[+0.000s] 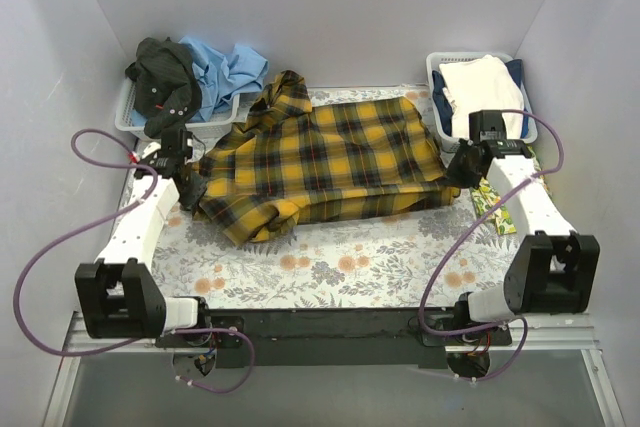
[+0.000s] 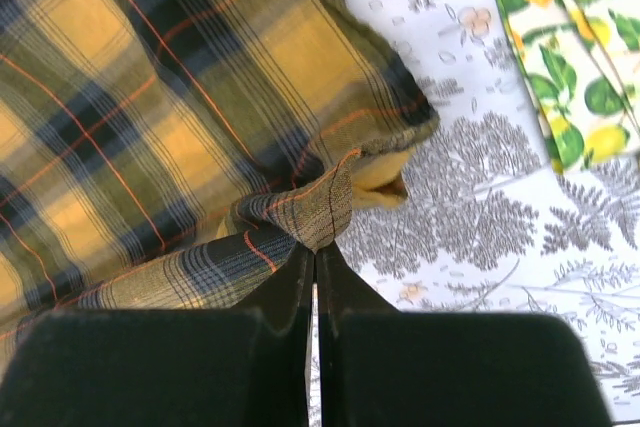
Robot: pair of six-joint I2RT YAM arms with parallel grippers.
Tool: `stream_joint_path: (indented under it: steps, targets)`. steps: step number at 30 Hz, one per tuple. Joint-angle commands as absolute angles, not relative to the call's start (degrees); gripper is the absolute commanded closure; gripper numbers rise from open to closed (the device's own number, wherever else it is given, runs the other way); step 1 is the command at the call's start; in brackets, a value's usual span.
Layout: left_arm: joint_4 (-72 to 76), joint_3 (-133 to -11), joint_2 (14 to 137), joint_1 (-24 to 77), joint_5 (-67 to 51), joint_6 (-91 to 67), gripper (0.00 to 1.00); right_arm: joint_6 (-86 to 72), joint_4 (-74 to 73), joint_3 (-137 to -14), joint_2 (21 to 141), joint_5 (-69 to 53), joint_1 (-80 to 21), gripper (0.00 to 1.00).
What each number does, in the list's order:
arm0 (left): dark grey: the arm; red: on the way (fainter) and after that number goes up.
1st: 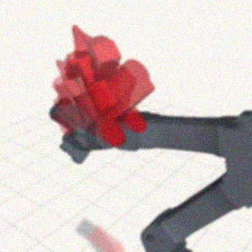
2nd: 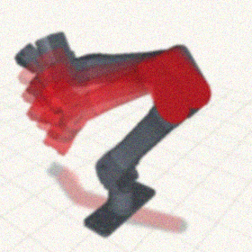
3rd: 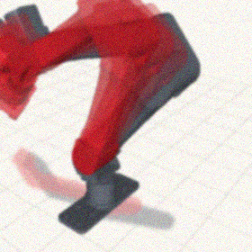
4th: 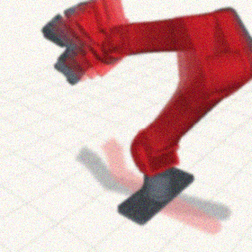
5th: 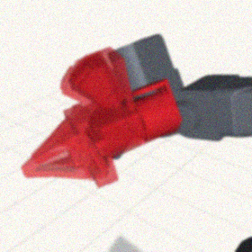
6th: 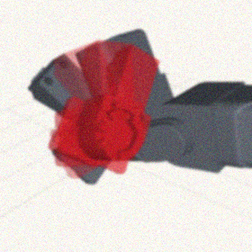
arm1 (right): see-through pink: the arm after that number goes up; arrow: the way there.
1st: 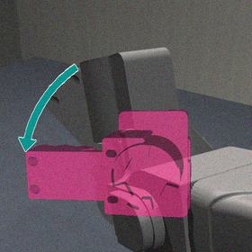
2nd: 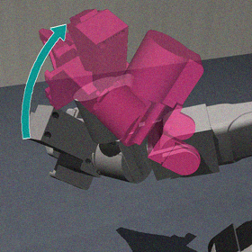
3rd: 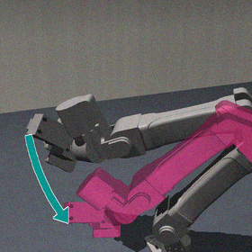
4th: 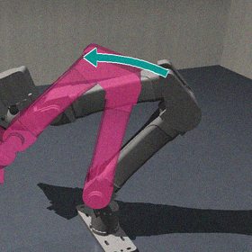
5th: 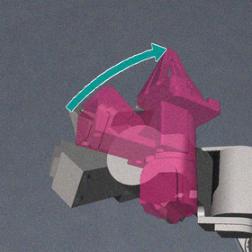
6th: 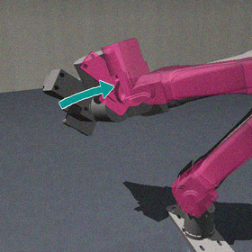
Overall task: Fold and stack the long sleeve shirts
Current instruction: Fold the shirt
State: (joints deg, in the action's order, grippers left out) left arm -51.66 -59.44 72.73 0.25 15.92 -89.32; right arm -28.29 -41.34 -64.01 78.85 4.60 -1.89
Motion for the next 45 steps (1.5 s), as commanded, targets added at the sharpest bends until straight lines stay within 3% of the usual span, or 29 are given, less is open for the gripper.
stream_joint_path:
  steps: [1,8,10,12,13,14,15,16,18,20,26,30,35,45]
  targets:
    - [-45.4,-65.1,78.6,0.1,19.7,-85.3,1.0,-25.8,-36.8,-70.6,86.4,7.0,-1.3,0.99]
    - [-41.0,-72.6,91.2,0.1,20.4,-83.2,1.0,-24.3,-34.2,-80.4,98.7,4.7,-1.3,0.99]
    - [-38.9,-76.1,94.5,0.1,19.8,-82.5,0.96,-23.8,-33.2,-83.7,102.2,4.2,-1.3,0.99]
    - [-36.8,-78.7,99.0,0.1,17.9,-81.6,0.8,-22.9,-31.7,-86.1,105.3,3.8,-1.3,0.96]
    - [-36.2,-80.1,100.3,0.1,17.2,-81.3,0.65,-22.6,-31.3,-87.2,106.0,3.6,-1.4,0.9]
    - [-35.9,-82.7,102.0,0.1,16.5,-81.0,0.55,-22.2,-30.8,-89.6,106.5,3.4,-1.4,0.82]
    - [-35.0,-83.7,102.2,0.1,15.5,-80.7,0.45,-22.1,-30.7,-90.8,106.7,3.4,-1.4,0.67]
    - [-34.5,-84.3,102.2,0.1,14.8,-80.2,0.3,-21.8,-30.6,-91.8,106.5,3.4,-1.4,0.61]
    - [-33.0,-84.5,99.7,0.1,14.5,-79.5,0.26,-21.6,-30.2,-93.5,105.0,3.5,-1.4,0.5]
    - [-32.4,-83.3,97.0,0.1,14.2,-78.4,0.22,-21.4,-29.8,-93.5,103.5,3.5,-1.5,0.45]
    - [-36.7,-71.2,84.5,0.1,15.0,-79.4,0.19,-21.0,-29.3,-88.7,96.9,2.5,-2.6,0.44]
    - [-38.2,-60.9,76.8,0.1,9.3,-82.0,0.28,-21.5,-29.0,-82.2,92.2,1.4,-4.5,0.45]
    - [-39.6,-50.7,70.1,0.1,1.0,-85.5,0.29,-22.6,-28.0,-73.9,89.4,0.5,-6.4,0.46]
    - [-37.2,-43.5,71.5,0.1,-1.1,-90.0,0.41,-23.2,-27.9,-70.7,88.1,0.5,-7.0,0.48]
